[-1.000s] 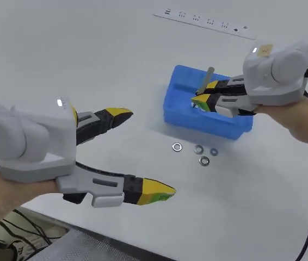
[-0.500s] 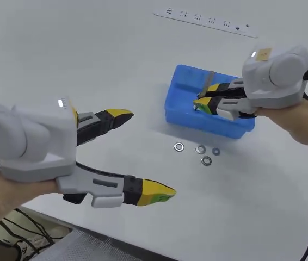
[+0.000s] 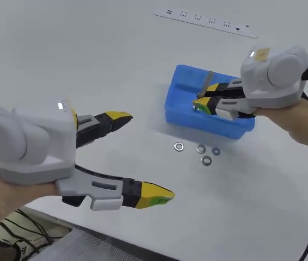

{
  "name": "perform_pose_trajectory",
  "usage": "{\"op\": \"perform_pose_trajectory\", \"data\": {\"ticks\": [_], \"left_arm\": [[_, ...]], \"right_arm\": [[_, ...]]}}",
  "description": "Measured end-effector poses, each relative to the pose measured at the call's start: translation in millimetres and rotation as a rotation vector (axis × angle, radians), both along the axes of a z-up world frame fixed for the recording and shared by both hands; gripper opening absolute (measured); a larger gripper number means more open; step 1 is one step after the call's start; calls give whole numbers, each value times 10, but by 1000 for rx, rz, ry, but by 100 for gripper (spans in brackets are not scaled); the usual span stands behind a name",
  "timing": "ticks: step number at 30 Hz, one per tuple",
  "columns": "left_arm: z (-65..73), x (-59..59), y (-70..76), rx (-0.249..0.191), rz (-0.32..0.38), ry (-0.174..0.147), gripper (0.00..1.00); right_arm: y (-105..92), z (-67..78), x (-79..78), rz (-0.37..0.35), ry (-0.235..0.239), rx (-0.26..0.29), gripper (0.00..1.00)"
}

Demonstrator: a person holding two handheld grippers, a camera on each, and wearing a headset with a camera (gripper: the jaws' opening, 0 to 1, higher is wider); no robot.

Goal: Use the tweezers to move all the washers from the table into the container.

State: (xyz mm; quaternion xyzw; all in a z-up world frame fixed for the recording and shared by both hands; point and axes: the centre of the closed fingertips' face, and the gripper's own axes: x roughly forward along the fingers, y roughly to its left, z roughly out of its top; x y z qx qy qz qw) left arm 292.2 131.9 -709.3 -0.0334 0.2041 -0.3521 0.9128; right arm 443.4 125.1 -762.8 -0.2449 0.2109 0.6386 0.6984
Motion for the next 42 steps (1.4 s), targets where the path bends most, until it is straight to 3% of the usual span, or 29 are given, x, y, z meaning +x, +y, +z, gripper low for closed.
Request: {"op": "perform_pose_trajectory", "data": {"ticks": [15, 23, 29, 34, 37, 42], "left_arm": [[16, 2, 18, -1, 10, -6, 100], [81, 39, 36, -23, 21, -13, 98], [125, 197, 82, 34, 4, -34, 96], [255, 370, 130, 23, 13, -63, 92], [287, 481, 133, 70, -10, -78, 86], [422, 671, 85, 66, -24, -116, 83]], "right_arm": [[-24, 115, 34, -7, -17, 10, 10], [-45, 194, -12, -18, 10, 10, 8], [-83, 258, -88, 16, -23, -27, 8], [-108, 324, -131, 34, -39, -32, 8], [-109, 386, -142, 40, -49, -25, 8], [-113, 462, -161, 45, -58, -14, 8]]}}
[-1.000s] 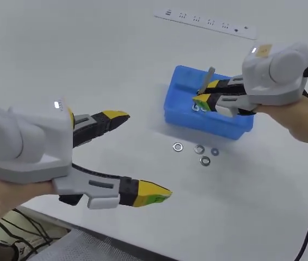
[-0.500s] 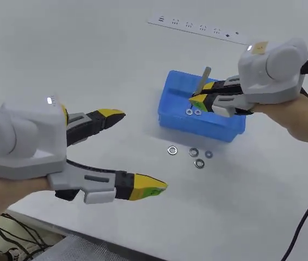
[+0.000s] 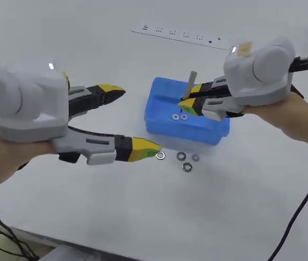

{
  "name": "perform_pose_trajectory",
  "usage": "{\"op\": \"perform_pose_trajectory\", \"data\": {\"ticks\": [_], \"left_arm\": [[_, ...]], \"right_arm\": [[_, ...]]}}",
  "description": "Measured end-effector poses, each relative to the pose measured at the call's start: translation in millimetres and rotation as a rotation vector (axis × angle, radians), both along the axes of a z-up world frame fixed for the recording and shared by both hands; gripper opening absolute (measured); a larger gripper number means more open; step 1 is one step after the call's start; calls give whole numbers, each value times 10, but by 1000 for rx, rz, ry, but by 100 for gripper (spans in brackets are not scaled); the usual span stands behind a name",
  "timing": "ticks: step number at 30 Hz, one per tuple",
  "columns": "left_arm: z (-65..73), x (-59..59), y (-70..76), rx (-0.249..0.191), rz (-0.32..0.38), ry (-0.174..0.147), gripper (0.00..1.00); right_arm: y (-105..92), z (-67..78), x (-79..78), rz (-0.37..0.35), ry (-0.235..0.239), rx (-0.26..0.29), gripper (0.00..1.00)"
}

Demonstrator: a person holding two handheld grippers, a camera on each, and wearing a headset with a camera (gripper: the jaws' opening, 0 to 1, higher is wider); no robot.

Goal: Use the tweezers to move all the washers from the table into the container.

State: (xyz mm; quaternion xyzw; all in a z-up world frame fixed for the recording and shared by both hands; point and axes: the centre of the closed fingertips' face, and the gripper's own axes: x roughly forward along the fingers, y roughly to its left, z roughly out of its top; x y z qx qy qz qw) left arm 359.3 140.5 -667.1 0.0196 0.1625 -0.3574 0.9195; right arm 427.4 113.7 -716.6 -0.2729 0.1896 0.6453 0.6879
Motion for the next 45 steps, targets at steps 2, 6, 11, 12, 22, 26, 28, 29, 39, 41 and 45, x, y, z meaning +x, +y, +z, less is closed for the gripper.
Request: {"op": "perform_pose_trajectory", "data": {"ticks": [2, 6, 11, 12, 22, 26, 28, 29, 39, 41, 45], "left_arm": [[-9, 102, 12, 57, -8, -21, 77], [46, 252, -96, 57, -47, -32, 71], [140, 386, -290, 48, -121, -58, 45], [131, 402, -320, 51, -133, -49, 45], [126, 513, -502, 91, -240, -62, 25], [172, 508, -525, 92, -265, -85, 21], [188, 509, -522, 95, -274, -93, 17], [192, 493, -531, 106, -295, -103, 13], [184, 395, -538, 215, -400, -157, 6], [199, 400, -525, 228, -399, -168, 5], [225, 408, -527, 224, -396, -180, 5]], "right_arm": [[-4, 15, -13, 5, -2, 1, 8], [-16, 26, -43, 17, -9, -3, 8], [-29, -5, -76, 38, -26, -24, 8], [-33, -22, -87, 49, -38, -36, 8], [16, -26, -169, 97, -58, -43, 8], [27, -32, -171, 104, -59, -44, 8], [28, -38, -171, 109, -61, -45, 8], [28, -41, -172, 112, -62, -47, 8], [22, -47, -211, 152, -82, -55, 8], [27, -39, -229, 158, -82, -50, 9], [22, -11, -216, 148, -83, -43, 10]]}}
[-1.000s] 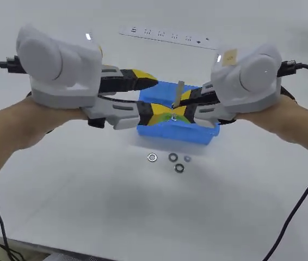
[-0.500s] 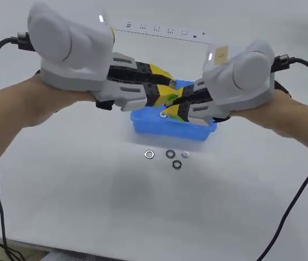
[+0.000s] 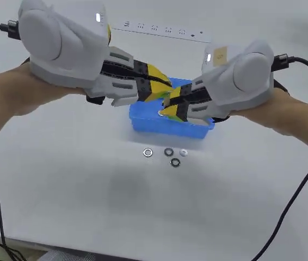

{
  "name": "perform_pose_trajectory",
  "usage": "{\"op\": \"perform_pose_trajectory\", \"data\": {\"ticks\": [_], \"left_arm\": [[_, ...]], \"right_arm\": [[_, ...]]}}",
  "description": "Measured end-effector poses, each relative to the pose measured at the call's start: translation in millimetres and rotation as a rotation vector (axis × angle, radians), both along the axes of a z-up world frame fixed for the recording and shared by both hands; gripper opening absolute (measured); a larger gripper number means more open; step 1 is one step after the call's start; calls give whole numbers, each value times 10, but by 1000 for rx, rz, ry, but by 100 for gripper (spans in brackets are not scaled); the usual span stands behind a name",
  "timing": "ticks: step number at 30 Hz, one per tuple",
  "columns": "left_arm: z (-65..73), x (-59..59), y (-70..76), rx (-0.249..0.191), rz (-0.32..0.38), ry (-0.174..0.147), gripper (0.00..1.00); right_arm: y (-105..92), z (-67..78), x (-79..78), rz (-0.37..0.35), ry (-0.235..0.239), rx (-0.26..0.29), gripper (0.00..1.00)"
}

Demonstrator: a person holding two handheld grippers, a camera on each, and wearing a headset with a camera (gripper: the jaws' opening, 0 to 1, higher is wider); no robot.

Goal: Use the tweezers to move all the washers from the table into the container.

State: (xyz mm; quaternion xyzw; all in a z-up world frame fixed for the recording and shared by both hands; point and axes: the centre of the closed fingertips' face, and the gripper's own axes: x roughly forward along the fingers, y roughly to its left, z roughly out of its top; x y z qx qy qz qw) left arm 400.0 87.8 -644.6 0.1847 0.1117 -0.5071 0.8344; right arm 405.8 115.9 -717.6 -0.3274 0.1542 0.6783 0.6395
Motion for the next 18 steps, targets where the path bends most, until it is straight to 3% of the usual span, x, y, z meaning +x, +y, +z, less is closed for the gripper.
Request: {"op": "perform_pose_trajectory", "data": {"ticks": [2, 9, 18], "left_arm": [[16, 6, -12, 7, -1, -7, 5], [90, 9, -21, 10, -4, -9, 5], [157, -56, -15, -13, 1, 12, 4]], "right_arm": [[-3, 15, 14, 0, -19, 4, 10], [8, 92, 18, -23, -14, 27, 12], [-10, 134, -51, -47, 54, 61, 13]]}}
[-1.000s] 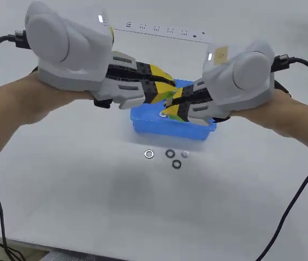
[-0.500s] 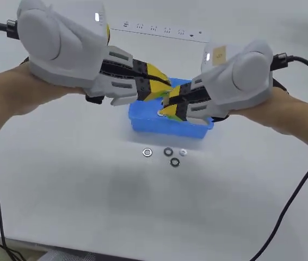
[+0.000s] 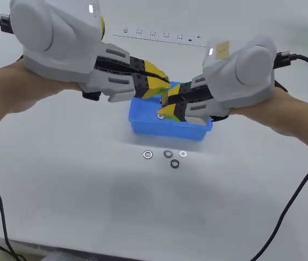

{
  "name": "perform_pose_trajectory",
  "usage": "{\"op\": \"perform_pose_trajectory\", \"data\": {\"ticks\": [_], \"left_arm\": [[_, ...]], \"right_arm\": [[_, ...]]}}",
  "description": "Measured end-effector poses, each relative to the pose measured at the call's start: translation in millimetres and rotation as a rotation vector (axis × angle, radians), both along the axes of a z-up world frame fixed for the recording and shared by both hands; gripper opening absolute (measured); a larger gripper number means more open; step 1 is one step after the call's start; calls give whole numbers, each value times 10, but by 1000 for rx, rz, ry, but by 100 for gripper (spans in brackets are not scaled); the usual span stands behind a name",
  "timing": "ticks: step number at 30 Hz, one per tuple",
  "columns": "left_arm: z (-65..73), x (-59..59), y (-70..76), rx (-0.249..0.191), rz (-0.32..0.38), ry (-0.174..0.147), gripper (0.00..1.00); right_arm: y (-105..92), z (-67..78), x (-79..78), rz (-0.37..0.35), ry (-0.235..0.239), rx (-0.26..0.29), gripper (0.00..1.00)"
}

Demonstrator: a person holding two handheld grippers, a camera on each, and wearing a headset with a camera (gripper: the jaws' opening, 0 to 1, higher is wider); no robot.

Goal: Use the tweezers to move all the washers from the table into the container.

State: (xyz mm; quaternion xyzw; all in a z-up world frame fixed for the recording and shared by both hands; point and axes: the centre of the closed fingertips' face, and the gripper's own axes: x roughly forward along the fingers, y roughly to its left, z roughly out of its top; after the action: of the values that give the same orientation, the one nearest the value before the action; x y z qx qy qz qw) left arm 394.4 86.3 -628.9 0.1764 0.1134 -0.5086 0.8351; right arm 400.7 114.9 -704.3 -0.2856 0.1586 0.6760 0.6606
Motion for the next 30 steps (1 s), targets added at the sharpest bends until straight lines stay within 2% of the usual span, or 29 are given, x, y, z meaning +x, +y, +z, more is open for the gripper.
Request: {"op": "perform_pose_trajectory", "data": {"ticks": [2, 5, 13, 19, 22, 26, 30], "left_arm": [[8, -22, -10, 11, -4, -10, 4], [23, -28, -4, 20, -2, -18, 4], [96, -62, 36, 31, 12, -35, 4], [112, -154, 75, 15, 22, -24, 4], [117, -182, 86, 9, 33, -27, 4], [144, -253, 68, -32, 34, -15, 4], [115, -304, 58, -23, 39, -18, 4]], "right_arm": [[-7, 31, 3, -5, -5, 9, 13], [-7, 76, -5, -20, 12, 28, 14], [-75, 159, -95, -50, 35, 65, 22], [-205, 189, -142, -128, -4, 118, 28], [-254, 182, -191, -153, 6, 135, 30], [-340, 149, -300, -170, 22, 150, 37], [-453, 96, -395, -194, 36, 155, 43]]}}
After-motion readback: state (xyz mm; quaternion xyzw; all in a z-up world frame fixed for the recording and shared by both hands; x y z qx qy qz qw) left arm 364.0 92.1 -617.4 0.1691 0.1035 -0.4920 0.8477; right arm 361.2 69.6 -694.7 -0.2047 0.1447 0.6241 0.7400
